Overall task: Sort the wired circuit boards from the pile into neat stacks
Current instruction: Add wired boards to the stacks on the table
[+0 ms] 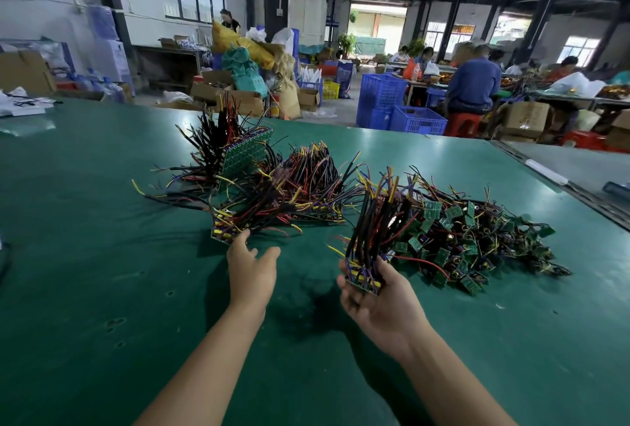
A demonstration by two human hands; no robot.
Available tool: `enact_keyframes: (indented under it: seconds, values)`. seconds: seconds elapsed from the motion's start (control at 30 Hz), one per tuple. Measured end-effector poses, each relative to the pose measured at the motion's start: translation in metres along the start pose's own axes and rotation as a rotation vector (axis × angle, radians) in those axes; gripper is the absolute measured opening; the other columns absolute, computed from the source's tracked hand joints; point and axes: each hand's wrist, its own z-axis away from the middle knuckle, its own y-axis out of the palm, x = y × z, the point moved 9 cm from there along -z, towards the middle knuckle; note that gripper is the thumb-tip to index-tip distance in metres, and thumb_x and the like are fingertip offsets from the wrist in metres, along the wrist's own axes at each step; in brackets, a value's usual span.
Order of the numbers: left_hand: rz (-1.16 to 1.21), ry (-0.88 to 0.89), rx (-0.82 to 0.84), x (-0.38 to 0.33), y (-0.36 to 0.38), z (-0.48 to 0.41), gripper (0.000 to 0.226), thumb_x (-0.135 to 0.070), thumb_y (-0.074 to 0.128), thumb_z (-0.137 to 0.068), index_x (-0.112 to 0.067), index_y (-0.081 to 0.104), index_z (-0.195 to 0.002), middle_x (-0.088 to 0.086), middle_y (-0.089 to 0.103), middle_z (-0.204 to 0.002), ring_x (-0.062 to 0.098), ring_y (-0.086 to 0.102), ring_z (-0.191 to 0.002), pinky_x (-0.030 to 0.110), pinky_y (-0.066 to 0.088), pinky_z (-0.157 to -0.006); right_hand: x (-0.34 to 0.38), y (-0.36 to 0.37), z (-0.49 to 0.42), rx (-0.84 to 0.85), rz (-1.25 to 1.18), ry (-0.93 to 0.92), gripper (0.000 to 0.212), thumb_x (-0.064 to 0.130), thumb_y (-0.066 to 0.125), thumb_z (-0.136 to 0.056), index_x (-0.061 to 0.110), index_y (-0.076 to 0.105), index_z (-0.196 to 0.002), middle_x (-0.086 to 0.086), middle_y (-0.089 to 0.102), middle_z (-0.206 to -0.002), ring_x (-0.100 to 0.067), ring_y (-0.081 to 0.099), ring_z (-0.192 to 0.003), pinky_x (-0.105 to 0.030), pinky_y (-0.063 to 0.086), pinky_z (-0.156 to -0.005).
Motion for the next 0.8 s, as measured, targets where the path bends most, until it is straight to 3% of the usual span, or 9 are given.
enact_keyframes:
  seconds: [0.17,0.37,0.5,0.63,0.73,0.8]
  values:
    - [-0.272,0.164,-0.2,-0.015,-0.026,-0.002,0.035,-0.01,0.062,-0.085,-0.017,0.052,-0.117,0.003,0.042,-0.122,0.026,0.047,-0.112,0.038,0.041,-0.079,-0.001,0.0,0.002,-0.009,0.009,0.008,0.041,0.037,0.038,-0.102,0.007,0.062,-0.118,-0.01,0.072,-0.099,-0.022,0.067,-0.067,-0.032,0.046,-0.066]
    - [-0.251,0.136,-0.197,-0.01,-0.026,-0.005,0.037,-0.008,0.061,-0.083,-0.014,0.051,-0.117,0.005,0.039,-0.128,0.026,0.044,-0.113,0.035,0.039,-0.077,-0.003,0.003,0.003,-0.014,0.005,0.024,0.039,0.036,0.038,-0.103,0.009,0.057,-0.123,-0.011,0.071,-0.098,-0.022,0.067,-0.066,-0.031,0.046,-0.066]
    - [-0.24,0.128,-0.182,-0.009,-0.022,0.001,0.03,-0.009,0.063,-0.085,-0.02,0.045,-0.107,0.003,0.037,-0.119,0.024,0.046,-0.1,0.035,0.04,-0.073,-0.005,0.002,0.004,-0.026,0.019,0.028,0.041,0.036,0.038,-0.103,0.007,0.06,-0.12,-0.012,0.07,-0.102,-0.023,0.066,-0.068,-0.031,0.046,-0.066]
    - [-0.191,0.256,0.055,-0.019,0.008,0.023,0.015,-0.005,0.063,-0.086,-0.017,0.054,-0.09,0.0,0.06,-0.092,0.02,0.057,-0.087,0.029,0.043,-0.074,-0.007,0.005,0.004,-0.032,0.045,0.026,0.04,0.037,0.036,-0.103,0.011,0.062,-0.119,-0.008,0.072,-0.104,-0.023,0.07,-0.083,-0.033,0.047,-0.073]
    - [-0.191,0.308,0.301,-0.025,0.04,0.05,0.02,-0.002,0.066,-0.084,-0.021,0.058,-0.082,-0.006,0.063,-0.081,0.007,0.059,-0.077,0.015,0.045,-0.071,-0.009,0.01,0.005,-0.024,0.047,0.034,0.046,0.04,0.034,-0.103,0.012,0.061,-0.126,-0.009,0.07,-0.117,-0.025,0.065,-0.103,-0.035,0.046,-0.079]
    - [-0.122,0.241,0.409,-0.021,0.057,0.066,0.017,-0.001,0.064,-0.084,-0.018,0.059,-0.086,-0.004,0.064,-0.079,0.009,0.06,-0.071,0.021,0.049,-0.069,-0.013,0.016,0.006,0.011,0.015,0.057,0.053,0.045,0.032,-0.102,0.009,0.06,-0.128,-0.018,0.066,-0.123,-0.028,0.066,-0.099,-0.036,0.049,-0.075]
